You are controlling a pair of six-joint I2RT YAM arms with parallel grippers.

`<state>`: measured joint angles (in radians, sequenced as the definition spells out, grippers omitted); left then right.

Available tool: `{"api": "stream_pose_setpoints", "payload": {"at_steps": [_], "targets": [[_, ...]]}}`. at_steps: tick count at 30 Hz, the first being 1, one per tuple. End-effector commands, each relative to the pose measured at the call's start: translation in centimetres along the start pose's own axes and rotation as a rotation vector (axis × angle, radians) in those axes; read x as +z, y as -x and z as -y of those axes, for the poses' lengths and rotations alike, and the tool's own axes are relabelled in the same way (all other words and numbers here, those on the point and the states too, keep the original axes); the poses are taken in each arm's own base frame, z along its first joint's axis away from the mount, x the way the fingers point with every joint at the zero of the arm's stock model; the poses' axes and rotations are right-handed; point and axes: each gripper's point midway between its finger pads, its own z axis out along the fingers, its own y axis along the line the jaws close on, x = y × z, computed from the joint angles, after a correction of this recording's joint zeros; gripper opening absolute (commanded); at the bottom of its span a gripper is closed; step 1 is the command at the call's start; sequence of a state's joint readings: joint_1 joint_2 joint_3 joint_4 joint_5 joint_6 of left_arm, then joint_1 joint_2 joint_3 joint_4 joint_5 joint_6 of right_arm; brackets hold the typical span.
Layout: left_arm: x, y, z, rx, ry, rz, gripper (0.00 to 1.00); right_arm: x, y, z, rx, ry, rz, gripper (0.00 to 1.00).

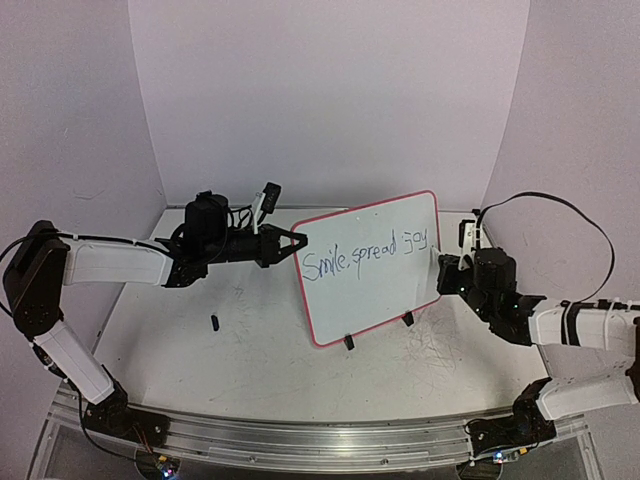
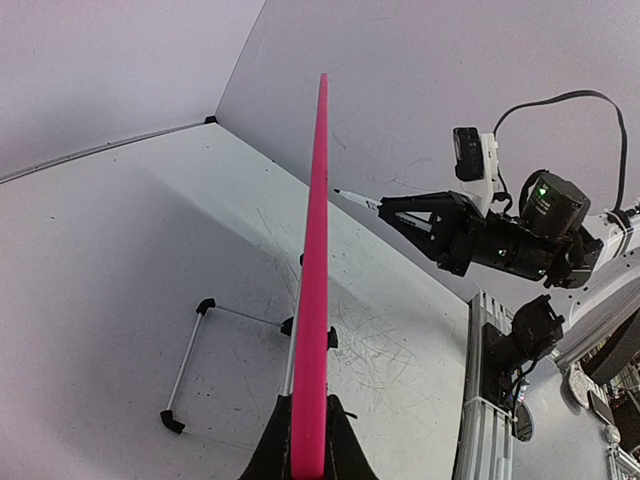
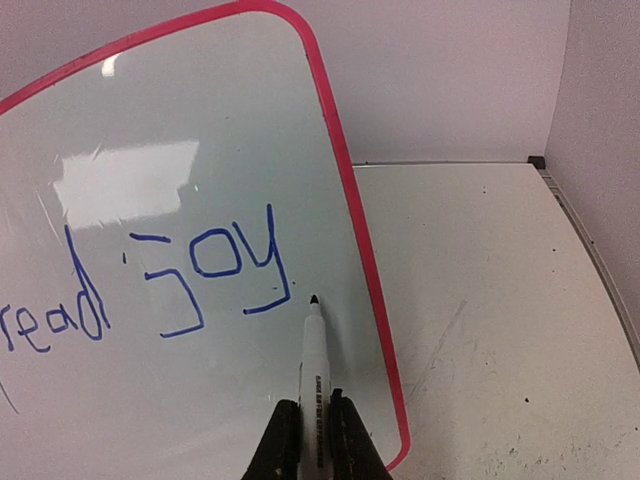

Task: Write a sentence on the whiteboard
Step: Write a sentence on the whiteboard, then place the whiteboard at the center of the board.

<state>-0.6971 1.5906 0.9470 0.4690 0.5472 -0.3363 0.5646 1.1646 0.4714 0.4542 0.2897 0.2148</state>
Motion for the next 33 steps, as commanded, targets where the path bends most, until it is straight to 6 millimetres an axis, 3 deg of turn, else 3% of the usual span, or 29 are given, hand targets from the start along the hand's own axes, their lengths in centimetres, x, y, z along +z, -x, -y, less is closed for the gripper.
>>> {"api": "stream_pose_setpoints", "payload": {"at_steps": [1, 17, 21, 26, 29, 33], "targets": [[-0.2, -1.6, 0.3, 0.039, -0.005, -0.062, 0.0, 0.5, 2.9, -0.7, 0.014, 0.015, 0.07, 0.0], [-0.1, -1.7, 0.3, 0.037, -0.005, -0.064, 0.0, 2.0, 2.8, -1.0, 0.016, 0.02, 0.066, 0.0], [-0.2, -1.6, 0.1, 0.031, 0.006, -0.06, 0.0, -0.6, 4.7, 0.5, 0.053, -0.031, 0.081, 0.0], [-0.1, -1.3, -0.3, 0.023, 0.027, -0.053, 0.03, -4.0, 5.2, 1.0, 0.122, -0.005, 0.028, 0.0], [-0.3, -0.8, -0.3, 0.03, 0.039, -0.041, 0.12, -5.9, 5.8, 0.4, 0.126, 0.063, 0.029, 0.0], [-0.8, 0.3, -0.2, 0.046, 0.061, -0.015, 0.31, -7.3, 6.4, 0.1, 0.091, 0.098, 0.014, 0.0]]}}
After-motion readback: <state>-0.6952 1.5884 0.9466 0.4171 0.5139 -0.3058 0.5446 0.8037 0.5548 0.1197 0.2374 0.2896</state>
